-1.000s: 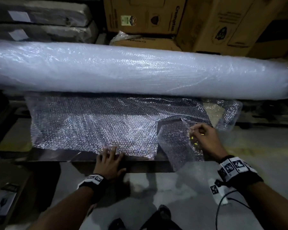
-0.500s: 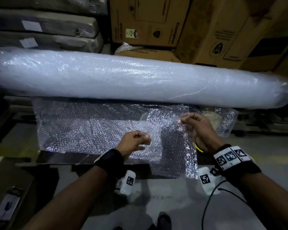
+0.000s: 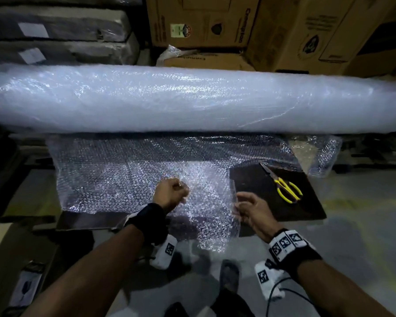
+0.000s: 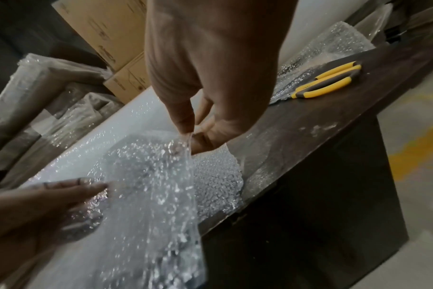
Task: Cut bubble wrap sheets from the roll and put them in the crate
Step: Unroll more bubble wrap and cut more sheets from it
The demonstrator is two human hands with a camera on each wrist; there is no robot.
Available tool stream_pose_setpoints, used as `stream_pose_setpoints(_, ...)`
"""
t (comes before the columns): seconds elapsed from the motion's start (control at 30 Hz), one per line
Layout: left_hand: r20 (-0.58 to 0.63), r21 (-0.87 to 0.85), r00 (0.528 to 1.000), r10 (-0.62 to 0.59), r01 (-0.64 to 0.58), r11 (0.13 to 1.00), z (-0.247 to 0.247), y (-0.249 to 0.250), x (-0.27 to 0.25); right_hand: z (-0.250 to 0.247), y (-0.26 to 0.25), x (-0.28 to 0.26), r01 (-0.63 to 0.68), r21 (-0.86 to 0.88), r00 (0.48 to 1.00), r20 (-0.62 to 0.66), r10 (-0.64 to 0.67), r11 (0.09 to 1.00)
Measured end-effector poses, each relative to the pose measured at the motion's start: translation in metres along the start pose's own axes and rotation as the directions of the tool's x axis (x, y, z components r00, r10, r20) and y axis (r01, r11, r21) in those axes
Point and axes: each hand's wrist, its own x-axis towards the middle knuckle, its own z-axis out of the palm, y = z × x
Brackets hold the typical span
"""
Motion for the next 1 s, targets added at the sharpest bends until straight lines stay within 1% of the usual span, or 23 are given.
stream_pose_setpoints(0.07, -0.029, -0.031, 1.000, 0.007, -0.007, 0.999, 0.002, -0.002, 0.006, 0.001, 0.004, 0.010, 0.071, -0.115, 0.996, -0.040, -0.076, 0.991)
stream_pose_setpoints(0.13, -0.060, -0.061, 0.998, 0.020, -0.023, 0.998, 0.003, 0.001, 0.011, 0.000, 0.006, 0.023, 0.135, -0.203, 0.989, -0.035, -0.145, 0.970)
stream_pose_setpoints(0.2, -0.082, -0.052, 0.996, 0.039, -0.044, 0.998, 0.003, 0.009, 0.017, -0.002, 0.005, 0.037, 0.192, -0.261, 0.979, -0.012, -0.202, 0.946)
stream_pose_setpoints(0.27, -0.117, 0.007, 0.989, 0.096, -0.096, 0.995, 0.005, 0.011, 0.029, -0.005, 0.003, 0.053, 0.231, -0.287, 0.970, -0.003, -0.242, 0.930)
stream_pose_setpoints(0.3, -0.123, 0.057, 0.983, 0.138, -0.132, 0.990, 0.005, 0.010, 0.035, -0.007, 0.003, 0.063, 0.235, -0.291, 0.969, -0.008, -0.247, 0.928)
stream_pose_setpoints(0.37, -0.087, 0.170, 0.976, 0.200, -0.183, 0.968, 0.006, 0.005, 0.049, -0.010, 0.003, 0.082, 0.223, -0.333, 0.970, -0.013, -0.241, 0.916)
stream_pose_setpoints(0.4, -0.062, 0.221, 0.977, 0.206, -0.188, 0.957, 0.007, 0.001, 0.055, -0.012, 0.004, 0.090, 0.217, -0.355, 0.972, -0.008, -0.235, 0.909)
stream_pose_setpoints(0.43, -0.043, 0.261, 0.982, 0.186, -0.168, 0.950, 0.009, -0.002, 0.062, -0.014, 0.008, 0.099, 0.214, -0.370, 0.973, -0.002, -0.231, 0.904)
stream_pose_setpoints(0.5, -0.033, 0.283, 0.991, 0.132, -0.117, 0.952, 0.012, -0.010, 0.074, -0.018, 0.015, 0.112, 0.228, -0.413, 0.971, 0.029, -0.237, 0.882)
stream_pose_setpoints(0.6, -0.031, 0.281, 0.996, 0.088, -0.076, 0.957, 0.017, -0.022, 0.085, -0.019, 0.021, 0.121, 0.241, -0.472, 0.969, 0.061, -0.241, 0.848)
stream_pose_setpoints(0.67, -0.041, 0.279, 0.996, 0.076, -0.061, 0.958, 0.020, -0.026, 0.089, -0.015, 0.021, 0.123, 0.213, -0.467, 0.976, 0.058, -0.210, 0.858)
stream_pose_setpoints(0.73, -0.046, 0.310, 0.995, 0.092, -0.074, 0.948, 0.020, -0.030, 0.092, -0.013, 0.025, 0.125, 0.201, -0.463, 0.978, 0.051, -0.201, 0.863)
stream_pose_setpoints(0.83, -0.025, 0.372, 0.989, 0.143, -0.124, 0.920, 0.019, -0.034, 0.096, -0.011, 0.029, 0.131, 0.253, -0.538, 0.962, 0.050, -0.269, 0.804)
stream_pose_setpoints(0.9, -0.011, 0.401, 0.988, 0.154, -0.137, 0.906, 0.017, -0.036, 0.099, -0.009, 0.031, 0.132, 0.279, -0.554, 0.953, 0.058, -0.298, 0.785)
stream_pose_setpoints(1.0, 0.005, 0.444, 0.985, 0.174, -0.158, 0.882, 0.017, -0.041, 0.102, -0.006, 0.031, 0.135, 0.283, -0.595, 0.949, 0.061, -0.308, 0.752)
